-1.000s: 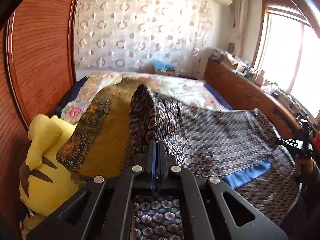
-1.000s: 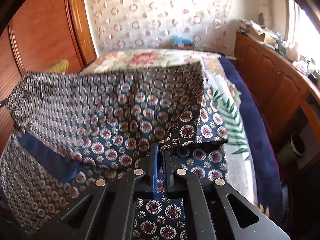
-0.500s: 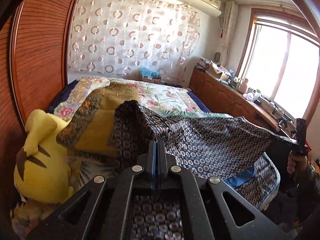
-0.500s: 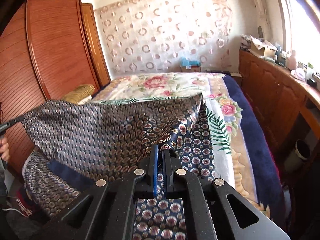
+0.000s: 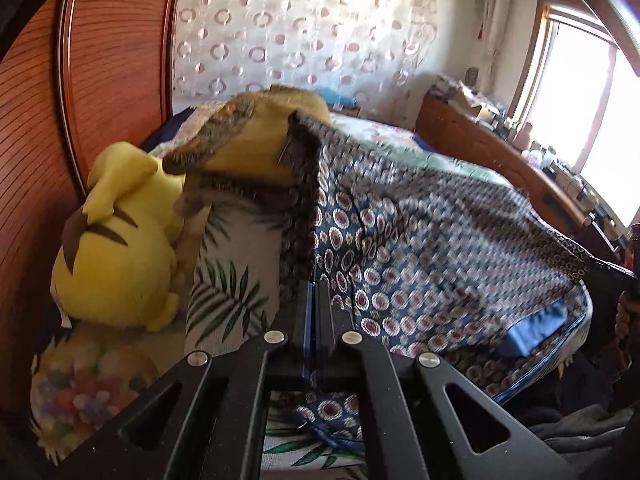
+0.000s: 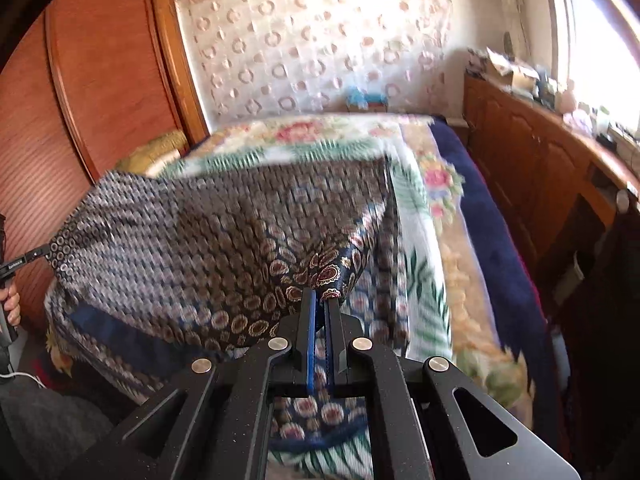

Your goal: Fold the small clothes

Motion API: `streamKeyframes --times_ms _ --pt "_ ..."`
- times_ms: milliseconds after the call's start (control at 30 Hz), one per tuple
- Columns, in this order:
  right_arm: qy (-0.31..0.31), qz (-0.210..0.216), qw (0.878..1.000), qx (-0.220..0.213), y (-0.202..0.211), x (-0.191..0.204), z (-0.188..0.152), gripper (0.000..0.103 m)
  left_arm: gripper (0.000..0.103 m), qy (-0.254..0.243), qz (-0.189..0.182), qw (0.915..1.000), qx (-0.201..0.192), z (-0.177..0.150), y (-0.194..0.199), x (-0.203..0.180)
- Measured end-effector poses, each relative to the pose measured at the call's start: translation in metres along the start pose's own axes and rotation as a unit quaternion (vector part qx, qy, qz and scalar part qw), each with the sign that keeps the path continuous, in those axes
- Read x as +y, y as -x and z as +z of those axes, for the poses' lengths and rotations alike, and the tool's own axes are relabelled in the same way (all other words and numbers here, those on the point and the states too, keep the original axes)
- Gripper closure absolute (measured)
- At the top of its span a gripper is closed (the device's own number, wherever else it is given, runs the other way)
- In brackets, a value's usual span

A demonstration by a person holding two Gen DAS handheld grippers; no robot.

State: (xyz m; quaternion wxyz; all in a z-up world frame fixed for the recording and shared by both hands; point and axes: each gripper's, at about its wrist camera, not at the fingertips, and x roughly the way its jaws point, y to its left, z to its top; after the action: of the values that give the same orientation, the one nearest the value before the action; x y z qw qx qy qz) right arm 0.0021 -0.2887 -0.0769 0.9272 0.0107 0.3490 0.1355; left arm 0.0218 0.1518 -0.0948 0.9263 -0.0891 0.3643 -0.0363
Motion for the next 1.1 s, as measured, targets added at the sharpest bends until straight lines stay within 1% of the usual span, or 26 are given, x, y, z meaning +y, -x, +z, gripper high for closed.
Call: streamKeyframes --times_ms 67,200,267,333,367,400,433,467,500,533,600,700,900,1000,1100 --pt "0.002 -0.008 1.000 0.018 -0.009 0.001 -0.008 0.100 0.101 -0.001 0.004 1.0000 0.008 -0.003 -0.007 -0.001" --pt "0.000 -0.018 0.999 0.029 -0.016 0.006 -0.008 0.099 0.101 -0.006 0.018 0.9998 0.002 -0.004 -0.008 -0.004" --pt "0.002 -0.022 0.999 0.025 -0.013 0.009 -0.004 0.086 0.101 -0.006 0.022 0.9997 -0.007 -0.001 -0.005 -0.003" --pt "0.003 -0.024 1.000 0.016 -0.001 0.007 -0.001 0.081 0.100 -0.002 0.010 0.9998 -0.016 0.002 0.001 -0.003" --pt "0.004 -0.022 1.000 0.009 0.004 0.008 0.001 0.076 0.096 -0.001 0.007 0.9998 -0.019 0.004 0.002 -0.004" --pt "0.007 -0.022 1.000 0.001 0.008 0.010 0.000 0.073 0.083 -0.002 0.008 0.9997 -0.023 0.006 0.004 -0.005" --pt "0.010 -0.024 1.000 -0.006 0.012 0.012 0.000 0.067 0.075 -0.004 0.008 0.9996 -0.028 0.007 0.005 -0.005" --pt "0.013 -0.025 1.000 -0.012 0.015 0.012 0.000 0.065 0.059 -0.005 0.007 0.9995 -0.032 0.008 0.006 -0.007" --pt "0.014 -0.026 0.999 -0.019 0.018 0.012 0.002 0.065 0.051 -0.007 0.002 0.9994 -0.033 0.009 0.005 -0.008" --pt "0.014 -0.026 0.999 -0.025 0.020 0.011 0.004 0.064 0.047 -0.007 -0.001 0.9995 -0.032 0.011 0.004 -0.008" --pt "0.014 -0.033 0.999 -0.030 0.019 0.011 0.008 0.064 0.029 -0.011 -0.002 0.9995 -0.029 0.011 0.000 -0.009" --pt "0.012 -0.037 0.999 -0.021 0.004 0.006 0.009 0.064 0.029 -0.014 -0.002 0.9997 -0.022 0.010 -0.006 -0.012" --pt "-0.009 -0.045 0.999 0.021 -0.044 0.000 0.012 0.064 0.029 -0.016 0.007 0.9998 -0.004 0.003 -0.017 -0.014" --pt "-0.025 -0.038 0.999 0.027 -0.055 -0.007 0.017 0.064 0.029 -0.016 0.010 0.9998 -0.001 0.002 -0.019 -0.013" --pt "-0.021 -0.034 0.999 0.031 -0.062 -0.008 0.021 0.064 0.029 -0.015 0.015 0.9998 -0.001 0.001 -0.020 -0.012"
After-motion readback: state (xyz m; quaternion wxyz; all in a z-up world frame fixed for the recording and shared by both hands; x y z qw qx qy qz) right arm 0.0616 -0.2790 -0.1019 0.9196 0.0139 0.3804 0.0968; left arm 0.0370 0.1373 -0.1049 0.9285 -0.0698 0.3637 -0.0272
